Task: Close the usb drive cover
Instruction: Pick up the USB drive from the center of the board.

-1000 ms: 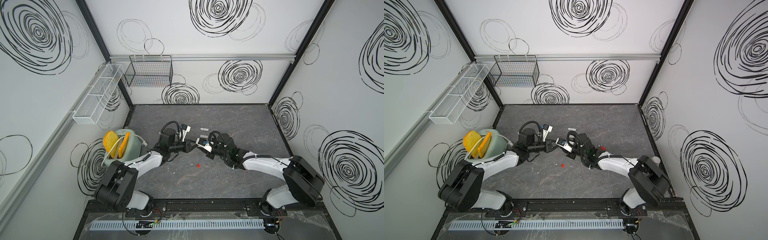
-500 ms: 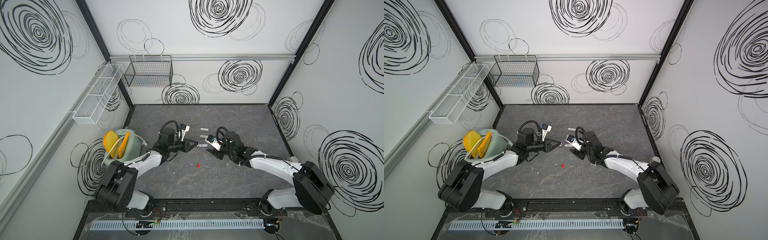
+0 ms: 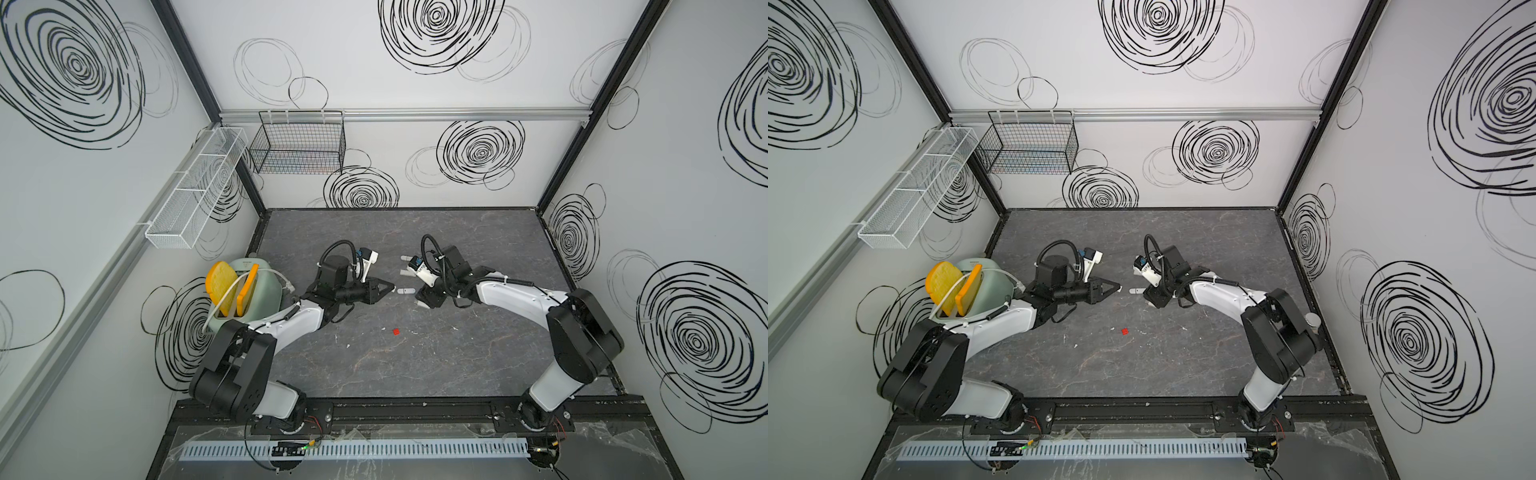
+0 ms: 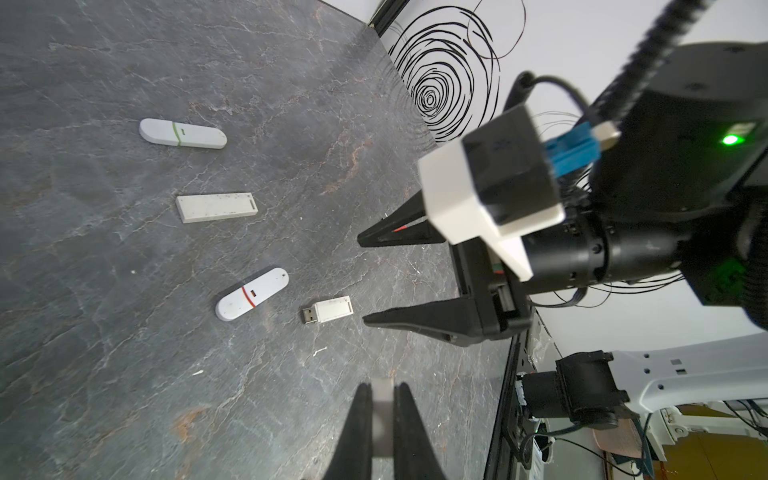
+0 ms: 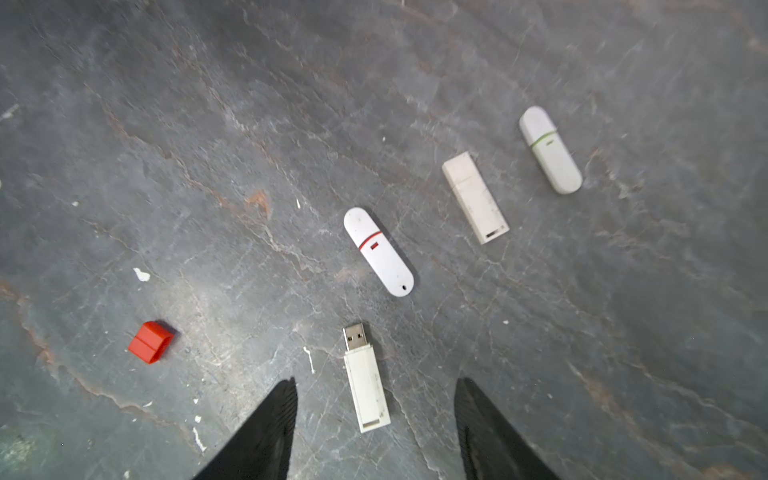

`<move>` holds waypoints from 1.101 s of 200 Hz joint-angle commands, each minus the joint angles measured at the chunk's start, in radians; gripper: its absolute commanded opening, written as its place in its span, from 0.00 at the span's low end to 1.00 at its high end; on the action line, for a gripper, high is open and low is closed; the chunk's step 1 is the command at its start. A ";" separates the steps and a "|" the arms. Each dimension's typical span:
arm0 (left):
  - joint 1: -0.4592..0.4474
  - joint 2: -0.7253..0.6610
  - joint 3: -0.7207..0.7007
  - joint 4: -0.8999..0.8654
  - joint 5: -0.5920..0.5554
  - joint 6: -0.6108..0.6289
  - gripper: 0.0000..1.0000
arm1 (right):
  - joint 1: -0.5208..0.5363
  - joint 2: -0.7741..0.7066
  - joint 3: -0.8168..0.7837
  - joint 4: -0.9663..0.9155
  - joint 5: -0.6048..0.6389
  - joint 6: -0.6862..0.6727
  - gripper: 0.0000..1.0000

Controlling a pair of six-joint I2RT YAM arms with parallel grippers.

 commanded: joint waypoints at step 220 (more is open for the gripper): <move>0.008 0.020 0.028 0.006 -0.009 0.043 0.00 | 0.035 0.272 0.178 -0.314 0.060 -0.028 0.20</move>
